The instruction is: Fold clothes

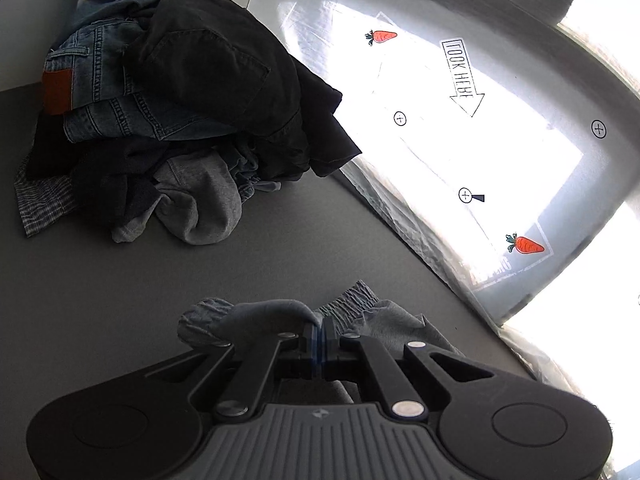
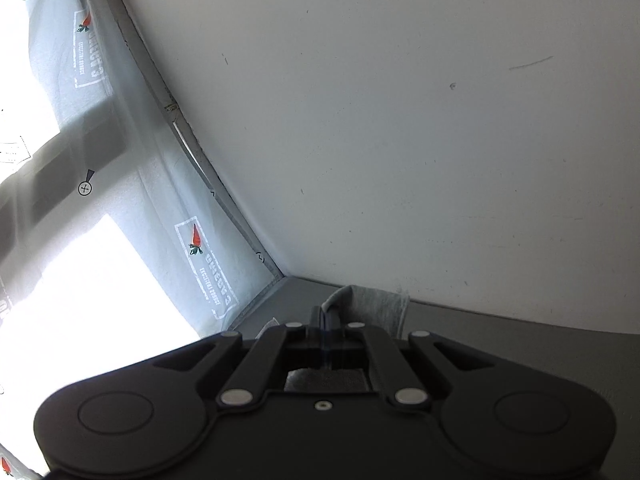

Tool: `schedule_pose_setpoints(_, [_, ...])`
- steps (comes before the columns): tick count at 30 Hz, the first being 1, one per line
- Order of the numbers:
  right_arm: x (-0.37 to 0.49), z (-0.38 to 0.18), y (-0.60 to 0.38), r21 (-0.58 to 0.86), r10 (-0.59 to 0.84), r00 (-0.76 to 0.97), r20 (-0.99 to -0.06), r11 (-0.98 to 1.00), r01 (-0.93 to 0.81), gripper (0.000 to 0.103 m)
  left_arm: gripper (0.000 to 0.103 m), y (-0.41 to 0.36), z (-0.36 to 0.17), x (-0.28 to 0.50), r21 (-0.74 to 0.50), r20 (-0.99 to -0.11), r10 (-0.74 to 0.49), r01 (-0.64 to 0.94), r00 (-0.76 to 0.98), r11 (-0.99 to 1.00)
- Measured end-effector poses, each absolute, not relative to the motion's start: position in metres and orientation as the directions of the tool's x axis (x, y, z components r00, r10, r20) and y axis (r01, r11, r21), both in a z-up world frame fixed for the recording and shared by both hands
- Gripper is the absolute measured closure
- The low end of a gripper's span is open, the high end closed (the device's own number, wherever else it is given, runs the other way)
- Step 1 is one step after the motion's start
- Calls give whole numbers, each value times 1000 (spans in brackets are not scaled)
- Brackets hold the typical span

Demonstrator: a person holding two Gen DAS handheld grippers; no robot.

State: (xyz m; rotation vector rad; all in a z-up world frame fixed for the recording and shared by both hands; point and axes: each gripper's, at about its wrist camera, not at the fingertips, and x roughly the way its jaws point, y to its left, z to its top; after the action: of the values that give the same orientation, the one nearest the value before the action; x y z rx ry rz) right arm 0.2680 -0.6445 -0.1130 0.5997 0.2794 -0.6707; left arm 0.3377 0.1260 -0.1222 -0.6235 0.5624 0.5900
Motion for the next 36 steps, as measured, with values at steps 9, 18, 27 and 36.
schedule_pose_setpoints(9, [398, -134, -660, 290, -490, 744, -453, 708, 643, 103, 102, 110, -139, 427, -318, -648, 366, -674, 668, 667])
schedule_pose_setpoints(18, [524, -177, -673, 189, -460, 740, -491, 773, 606, 103, 102, 97, -173, 540, -207, -672, 372, -645, 640, 736])
schedule_pose_setpoints(27, [621, -232, -682, 130, -417, 688, -594, 795, 593, 102, 101, 98, -224, 607, -171, -733, 359, -667, 578, 725])
schedule_pose_setpoints(36, [656, -251, -684, 137, -395, 673, -626, 793, 594, 78, 88, 90, -249, 617, -107, -760, 343, -627, 552, 772])
